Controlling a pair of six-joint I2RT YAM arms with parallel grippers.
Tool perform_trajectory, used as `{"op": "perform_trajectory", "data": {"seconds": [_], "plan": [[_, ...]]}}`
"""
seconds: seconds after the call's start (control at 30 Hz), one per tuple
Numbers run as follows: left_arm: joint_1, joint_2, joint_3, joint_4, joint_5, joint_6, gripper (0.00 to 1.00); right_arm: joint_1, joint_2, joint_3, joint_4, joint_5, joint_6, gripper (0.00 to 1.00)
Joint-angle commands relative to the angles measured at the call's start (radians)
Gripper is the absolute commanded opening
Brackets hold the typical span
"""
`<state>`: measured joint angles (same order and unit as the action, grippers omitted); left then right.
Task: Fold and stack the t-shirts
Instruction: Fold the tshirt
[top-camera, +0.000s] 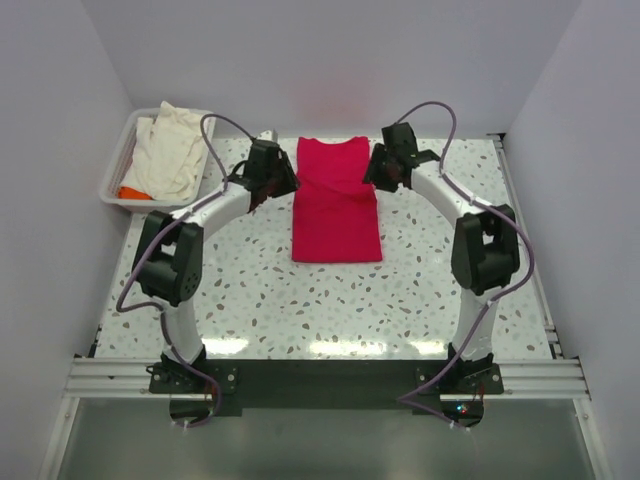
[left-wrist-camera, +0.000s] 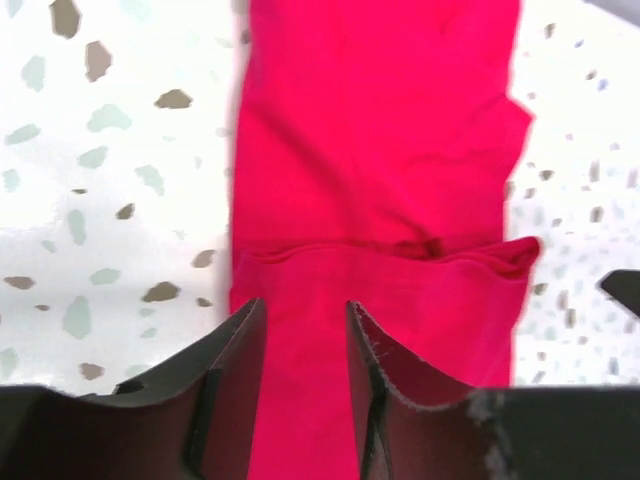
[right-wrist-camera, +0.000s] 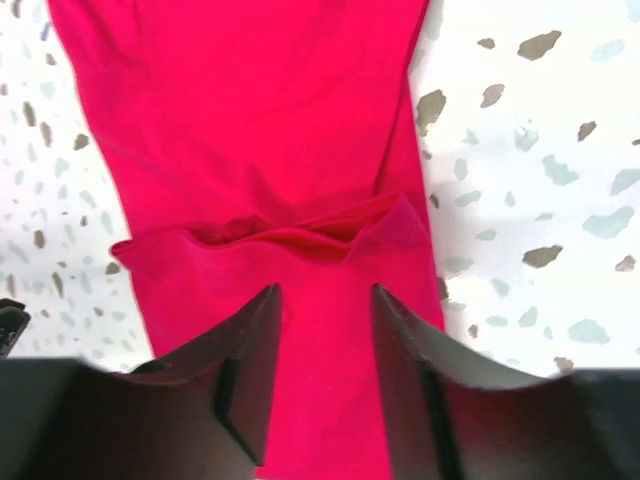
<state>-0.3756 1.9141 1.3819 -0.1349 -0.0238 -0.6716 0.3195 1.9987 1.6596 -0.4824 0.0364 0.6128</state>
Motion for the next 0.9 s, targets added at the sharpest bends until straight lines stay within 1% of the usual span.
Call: {"op": "perform_trajectory", "data": {"seconds": [0.0,0.03,0.07,0.1,0.17,0.2,0.37,0.5,0.57,0.7,0.87], "plan": [[-0.039,-0.035,-0.011,0.058,0.048,0.014,0.33,0.050,-0.072,-0.024,-0.024,0.022,-0.010,0.42],[-0.046,-0.027,-0.006,0.058,0.051,0.014,0.28,0.058,-0.068,-0.040,-0.006,0.026,-0.008,0.41],[-0.057,-0.017,-0.001,0.060,0.061,0.014,0.23,0.062,-0.058,-0.043,0.002,0.023,-0.007,0.36],[-0.062,0.006,0.003,0.063,0.067,0.014,0.17,0.067,-0.043,-0.038,0.005,0.016,-0.007,0.34],[-0.065,0.035,0.032,0.073,0.099,0.024,0.13,0.067,0.001,-0.017,0.024,-0.010,-0.012,0.30],[-0.065,0.071,0.046,0.073,0.105,0.036,0.10,0.067,0.014,-0.011,0.034,-0.013,-0.016,0.29],[-0.056,0.180,0.141,0.083,0.143,0.064,0.08,0.056,0.150,0.092,0.033,-0.018,-0.044,0.28],[-0.036,0.262,0.189,0.066,0.136,0.072,0.08,0.024,0.221,0.112,0.044,-0.029,-0.035,0.27],[-0.025,0.286,0.210,0.032,0.118,0.073,0.08,0.003,0.238,0.108,0.047,-0.032,-0.027,0.26],[-0.011,0.304,0.190,0.024,0.114,0.063,0.08,-0.014,0.238,0.080,0.062,-0.035,-0.004,0.27],[-0.006,0.289,0.184,0.027,0.116,0.064,0.08,-0.033,0.224,0.089,0.045,-0.108,0.007,0.29]]}}
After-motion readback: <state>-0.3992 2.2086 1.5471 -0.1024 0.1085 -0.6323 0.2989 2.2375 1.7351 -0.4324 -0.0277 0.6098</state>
